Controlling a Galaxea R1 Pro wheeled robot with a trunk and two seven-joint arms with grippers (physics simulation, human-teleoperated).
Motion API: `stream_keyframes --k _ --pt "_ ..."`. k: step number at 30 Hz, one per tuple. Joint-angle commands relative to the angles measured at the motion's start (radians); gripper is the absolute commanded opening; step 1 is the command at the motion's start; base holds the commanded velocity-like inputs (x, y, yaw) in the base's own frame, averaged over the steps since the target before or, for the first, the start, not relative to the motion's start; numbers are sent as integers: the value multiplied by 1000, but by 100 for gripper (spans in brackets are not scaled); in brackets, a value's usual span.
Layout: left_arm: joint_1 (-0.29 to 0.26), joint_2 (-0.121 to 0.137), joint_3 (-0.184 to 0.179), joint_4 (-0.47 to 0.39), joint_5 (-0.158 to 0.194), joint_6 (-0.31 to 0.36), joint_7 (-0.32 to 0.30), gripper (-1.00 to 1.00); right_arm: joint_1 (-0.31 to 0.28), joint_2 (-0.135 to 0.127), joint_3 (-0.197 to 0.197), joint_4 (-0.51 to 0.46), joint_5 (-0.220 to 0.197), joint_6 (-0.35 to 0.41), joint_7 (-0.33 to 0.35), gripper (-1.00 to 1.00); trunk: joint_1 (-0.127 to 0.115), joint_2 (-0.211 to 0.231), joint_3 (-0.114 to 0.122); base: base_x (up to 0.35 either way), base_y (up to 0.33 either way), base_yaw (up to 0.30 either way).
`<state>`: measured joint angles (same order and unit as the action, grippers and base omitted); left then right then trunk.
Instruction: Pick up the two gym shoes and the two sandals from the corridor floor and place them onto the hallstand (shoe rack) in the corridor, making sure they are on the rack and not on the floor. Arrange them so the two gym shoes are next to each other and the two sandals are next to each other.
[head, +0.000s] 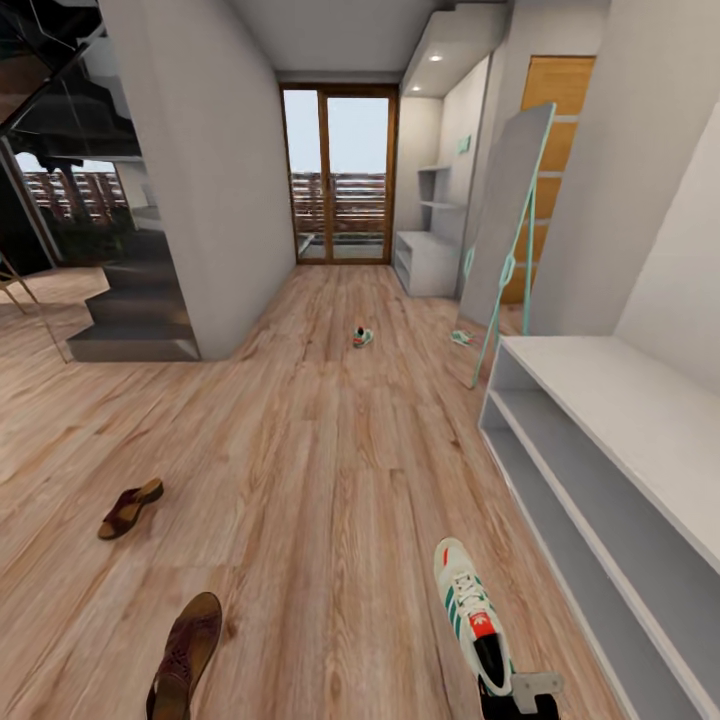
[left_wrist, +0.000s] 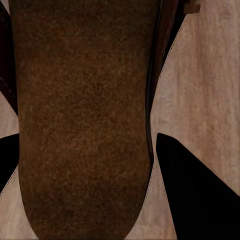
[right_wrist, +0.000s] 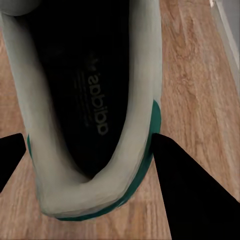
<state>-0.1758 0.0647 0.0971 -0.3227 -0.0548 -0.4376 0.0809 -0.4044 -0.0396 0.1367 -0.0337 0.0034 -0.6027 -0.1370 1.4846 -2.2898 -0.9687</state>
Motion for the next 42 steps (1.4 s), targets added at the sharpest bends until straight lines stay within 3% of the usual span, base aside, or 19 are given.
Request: stream_keyframes --k 1,8,10,14,17,22,42 --pt "-1 0 3 1 -8 -3 4 -100 -1 0 6 1 -1 -2 -6 -100 0 0 -1 332 9 0" --pt "-1 0 3 1 -8 -3 4 -100 -1 -23 5 0 -5 -2 17 -100 0 0 -1 333 2 0" --pt "-1 0 3 1 -8 -3 4 -100 -1 -28 3 0 -7 -2 58 -100 0 0 -1 333 0 0" --pt "-1 0 3 1 -8 -3 4 -100 0 -60 -7 -1 -14 -2 210 -100 0 0 -1 333 0 0" --pt "-1 0 3 1 -8 -3 4 -100 -1 -69 -34 0 -52 -2 247 -100 0 0 -1 333 0 0" --pt "-1 0 3 1 -8 -3 3 -100 -1 -71 -46 0 -95 -2 258 -100 0 0 -1 333 0 0" --pt "-1 0 3 1 -6 -3 5 -100 -1 -65 -46 0 -99 0 261 -100 0 0 -1 333 0 0"
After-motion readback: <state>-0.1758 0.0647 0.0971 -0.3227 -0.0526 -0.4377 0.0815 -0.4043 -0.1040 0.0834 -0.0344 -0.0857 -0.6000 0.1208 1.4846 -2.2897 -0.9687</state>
